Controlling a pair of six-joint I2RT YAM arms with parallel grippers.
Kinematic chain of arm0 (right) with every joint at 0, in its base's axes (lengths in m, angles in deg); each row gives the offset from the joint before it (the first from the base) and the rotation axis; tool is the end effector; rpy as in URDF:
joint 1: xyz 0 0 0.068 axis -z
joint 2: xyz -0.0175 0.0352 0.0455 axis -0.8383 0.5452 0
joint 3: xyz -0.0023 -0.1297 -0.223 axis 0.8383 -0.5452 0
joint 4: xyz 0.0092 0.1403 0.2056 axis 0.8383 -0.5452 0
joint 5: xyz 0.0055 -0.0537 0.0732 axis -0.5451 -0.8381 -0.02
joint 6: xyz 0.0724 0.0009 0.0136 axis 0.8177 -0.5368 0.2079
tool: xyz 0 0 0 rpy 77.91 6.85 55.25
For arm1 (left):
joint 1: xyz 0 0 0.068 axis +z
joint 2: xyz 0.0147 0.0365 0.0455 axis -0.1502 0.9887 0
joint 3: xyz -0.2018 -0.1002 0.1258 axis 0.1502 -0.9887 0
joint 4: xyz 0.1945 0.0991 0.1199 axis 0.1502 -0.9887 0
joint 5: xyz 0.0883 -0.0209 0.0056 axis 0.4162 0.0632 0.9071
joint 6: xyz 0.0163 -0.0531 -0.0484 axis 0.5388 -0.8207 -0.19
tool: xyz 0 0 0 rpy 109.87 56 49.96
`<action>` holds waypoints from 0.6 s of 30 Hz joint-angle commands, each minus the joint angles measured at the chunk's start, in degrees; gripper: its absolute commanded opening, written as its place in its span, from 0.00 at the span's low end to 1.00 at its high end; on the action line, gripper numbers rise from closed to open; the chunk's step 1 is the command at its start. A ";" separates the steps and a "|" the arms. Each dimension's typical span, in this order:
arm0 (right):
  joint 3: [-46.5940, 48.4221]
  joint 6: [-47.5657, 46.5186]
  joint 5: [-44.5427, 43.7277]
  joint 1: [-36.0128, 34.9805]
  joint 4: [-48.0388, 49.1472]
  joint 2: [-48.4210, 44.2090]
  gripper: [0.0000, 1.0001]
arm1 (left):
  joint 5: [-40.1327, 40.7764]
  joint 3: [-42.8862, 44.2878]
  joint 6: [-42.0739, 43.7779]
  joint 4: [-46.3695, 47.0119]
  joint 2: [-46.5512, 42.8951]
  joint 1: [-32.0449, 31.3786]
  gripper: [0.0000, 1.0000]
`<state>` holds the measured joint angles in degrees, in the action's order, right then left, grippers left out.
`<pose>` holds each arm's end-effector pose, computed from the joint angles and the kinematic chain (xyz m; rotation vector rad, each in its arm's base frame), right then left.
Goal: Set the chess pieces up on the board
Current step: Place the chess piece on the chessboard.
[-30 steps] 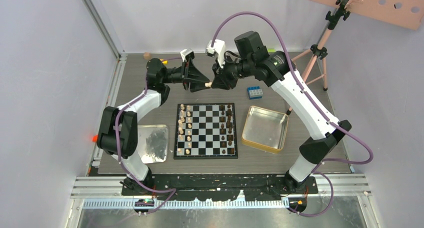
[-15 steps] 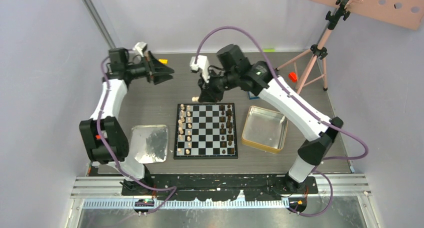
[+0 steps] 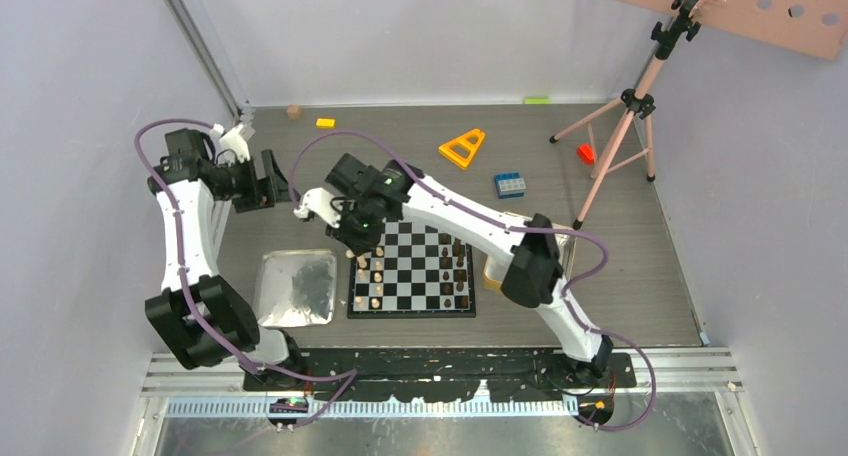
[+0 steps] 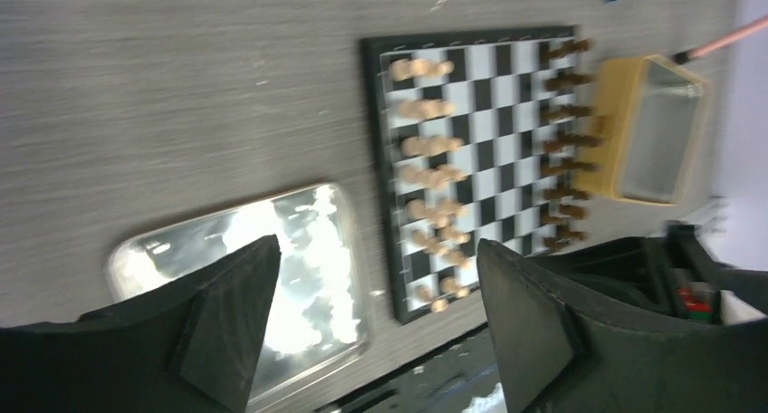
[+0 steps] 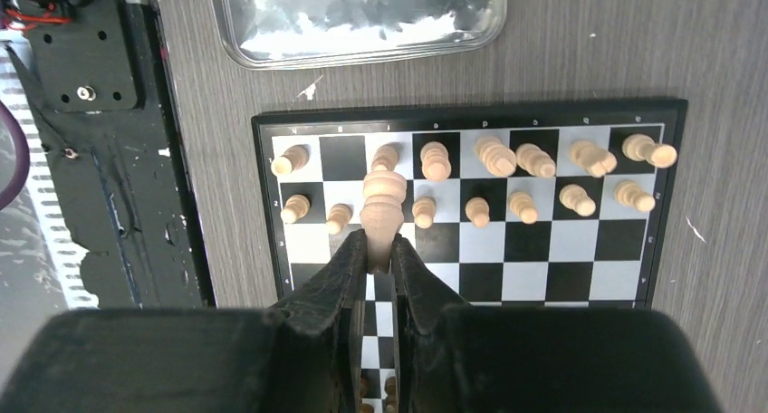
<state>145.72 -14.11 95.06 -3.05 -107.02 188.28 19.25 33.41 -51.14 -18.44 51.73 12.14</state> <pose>0.2143 0.4073 0.2737 -1.8272 1.9202 0.6180 0.2736 0.0581 0.3045 -0.1132 2.3979 -0.8130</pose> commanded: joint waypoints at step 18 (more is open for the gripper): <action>17.31 -8.73 -9.78 -8.53 -15.62 14.70 0.00 | 16.49 -4.86 16.73 -0.74 -5.90 9.28 0.89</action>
<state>160.30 -20.80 87.47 -11.38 -120.50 202.71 35.62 29.13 -36.36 -19.81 46.29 20.95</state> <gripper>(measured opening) 0.187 0.892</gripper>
